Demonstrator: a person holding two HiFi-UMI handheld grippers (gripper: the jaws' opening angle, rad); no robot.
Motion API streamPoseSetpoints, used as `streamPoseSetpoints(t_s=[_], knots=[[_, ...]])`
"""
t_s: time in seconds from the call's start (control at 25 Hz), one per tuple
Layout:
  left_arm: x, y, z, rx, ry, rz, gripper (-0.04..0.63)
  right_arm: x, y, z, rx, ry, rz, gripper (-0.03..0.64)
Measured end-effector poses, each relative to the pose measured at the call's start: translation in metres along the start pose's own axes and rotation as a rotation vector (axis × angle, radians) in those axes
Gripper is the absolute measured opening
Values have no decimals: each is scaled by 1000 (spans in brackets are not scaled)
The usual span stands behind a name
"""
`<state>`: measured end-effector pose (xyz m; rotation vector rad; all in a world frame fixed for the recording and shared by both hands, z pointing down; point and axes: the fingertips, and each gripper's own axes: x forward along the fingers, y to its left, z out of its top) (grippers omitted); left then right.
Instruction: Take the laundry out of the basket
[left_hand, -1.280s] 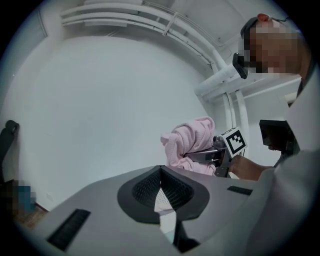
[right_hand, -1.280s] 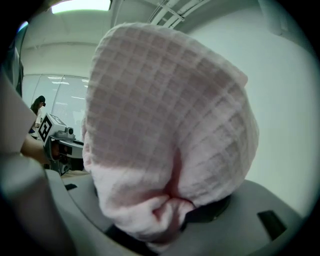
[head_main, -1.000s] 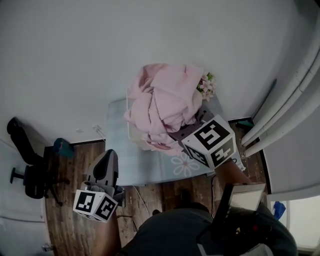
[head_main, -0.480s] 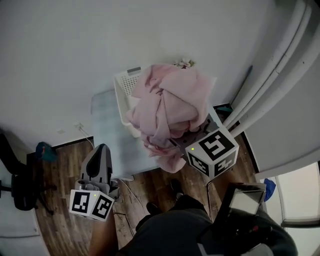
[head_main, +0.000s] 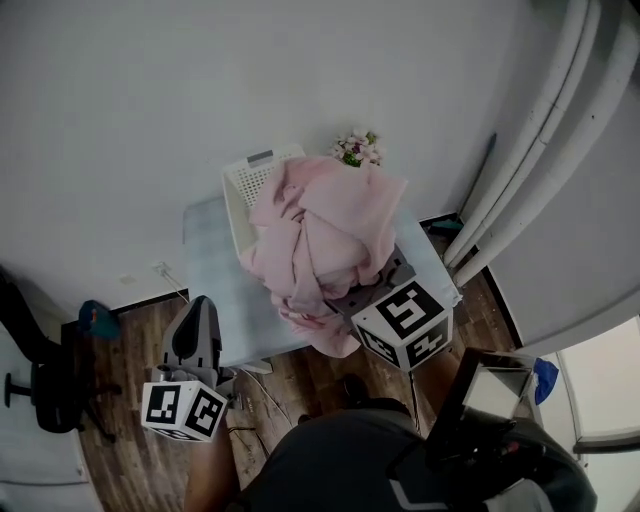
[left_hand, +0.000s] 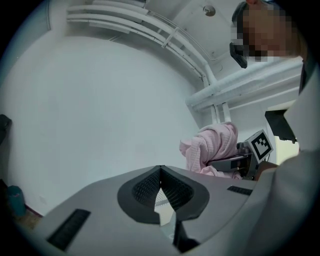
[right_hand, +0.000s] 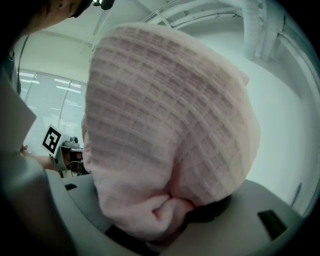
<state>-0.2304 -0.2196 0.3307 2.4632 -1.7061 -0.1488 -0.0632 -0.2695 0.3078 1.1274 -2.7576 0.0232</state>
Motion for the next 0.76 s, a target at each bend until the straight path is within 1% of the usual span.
streamPoseSetpoints(t_s=[0.16,0.48,0.76], knots=[[4,-3,-1,5,-1,-9,9,1,2,-3,14,-8,7,308],[20,-6,-8,-4,14,-27,9,1,-9,-7,9,0,-11,308],[21,0,-7,-2,10,-29,9,2,-9,-8,21,-5,-31,310]])
